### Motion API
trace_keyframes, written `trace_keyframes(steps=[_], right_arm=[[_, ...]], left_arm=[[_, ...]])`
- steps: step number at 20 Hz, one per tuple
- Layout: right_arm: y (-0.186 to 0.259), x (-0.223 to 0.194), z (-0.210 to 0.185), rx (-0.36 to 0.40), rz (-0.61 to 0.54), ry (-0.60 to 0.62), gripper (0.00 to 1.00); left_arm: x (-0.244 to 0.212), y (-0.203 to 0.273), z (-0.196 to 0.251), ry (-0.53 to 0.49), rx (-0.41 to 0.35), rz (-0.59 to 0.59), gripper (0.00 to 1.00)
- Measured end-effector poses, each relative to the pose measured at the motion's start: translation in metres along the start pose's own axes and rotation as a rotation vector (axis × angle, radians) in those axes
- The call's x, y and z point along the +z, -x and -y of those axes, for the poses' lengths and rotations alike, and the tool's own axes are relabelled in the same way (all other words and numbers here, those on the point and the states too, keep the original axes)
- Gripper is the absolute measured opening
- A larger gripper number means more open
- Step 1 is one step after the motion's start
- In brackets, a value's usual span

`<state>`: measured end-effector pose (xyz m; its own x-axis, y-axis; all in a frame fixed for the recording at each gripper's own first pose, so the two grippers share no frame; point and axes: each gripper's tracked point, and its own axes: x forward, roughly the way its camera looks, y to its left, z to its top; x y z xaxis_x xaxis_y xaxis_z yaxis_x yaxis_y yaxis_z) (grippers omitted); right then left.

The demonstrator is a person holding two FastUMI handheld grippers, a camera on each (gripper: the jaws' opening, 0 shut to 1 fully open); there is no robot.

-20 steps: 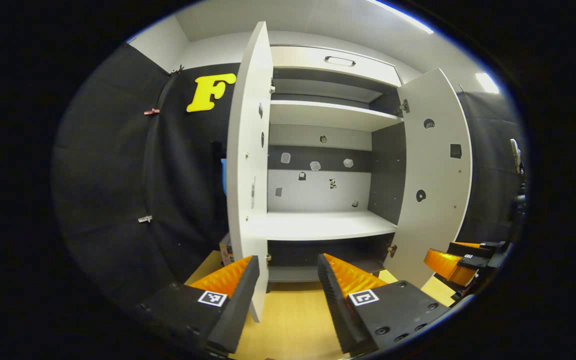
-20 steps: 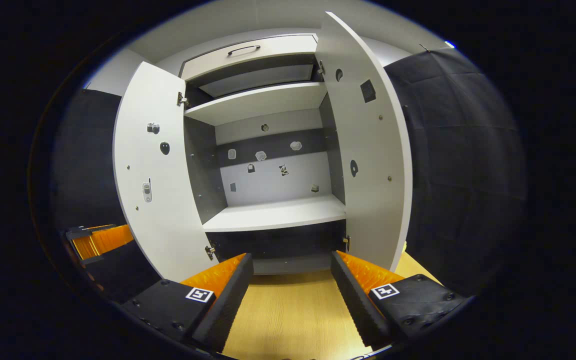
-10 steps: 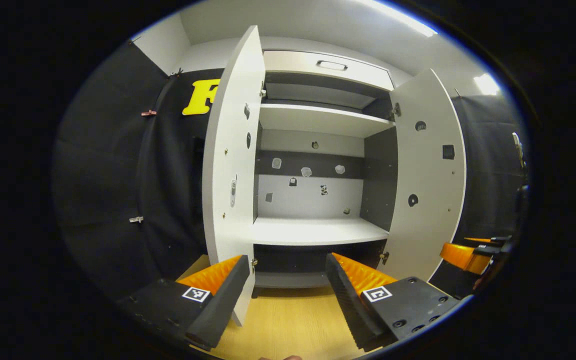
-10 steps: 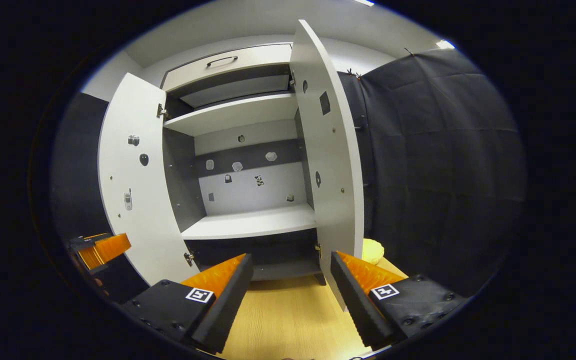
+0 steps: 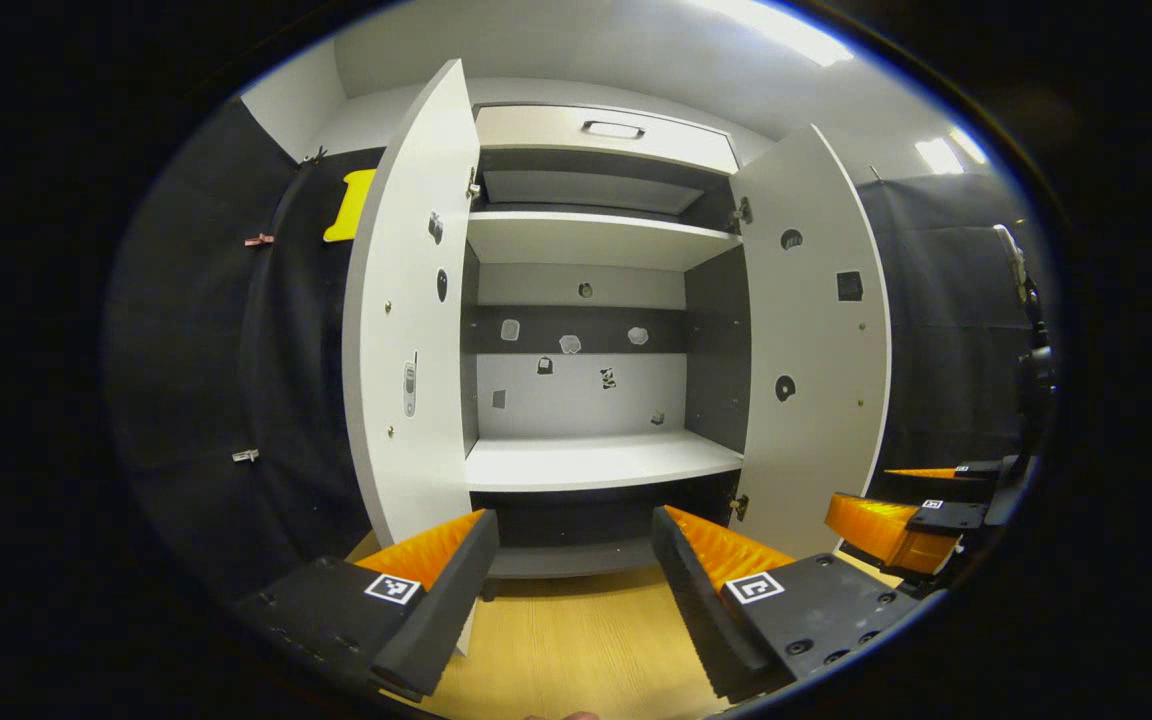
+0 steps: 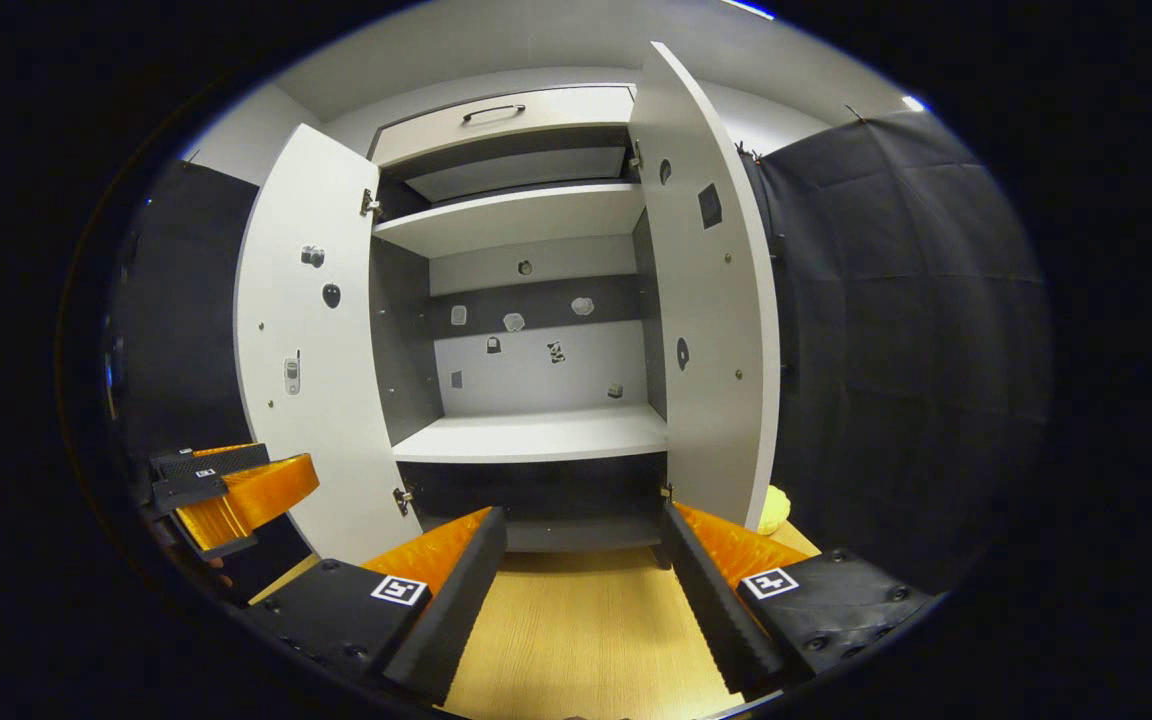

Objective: Open the right door of the double-door shoe cabinet with the right hand, and open the left door with the left hand.

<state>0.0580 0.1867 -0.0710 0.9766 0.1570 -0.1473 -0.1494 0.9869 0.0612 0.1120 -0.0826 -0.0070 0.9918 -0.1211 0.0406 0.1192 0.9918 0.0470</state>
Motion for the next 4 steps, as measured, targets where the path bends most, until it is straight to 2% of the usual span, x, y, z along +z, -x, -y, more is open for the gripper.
trace_keyframes(steps=[4], right_arm=[[0.0001,-0.0006,-0.0045,-0.003,0.002,0.009,0.98]], left_arm=[[-0.0117,0.0064,-0.0008,-0.032,-0.005,-0.016,0.95]])
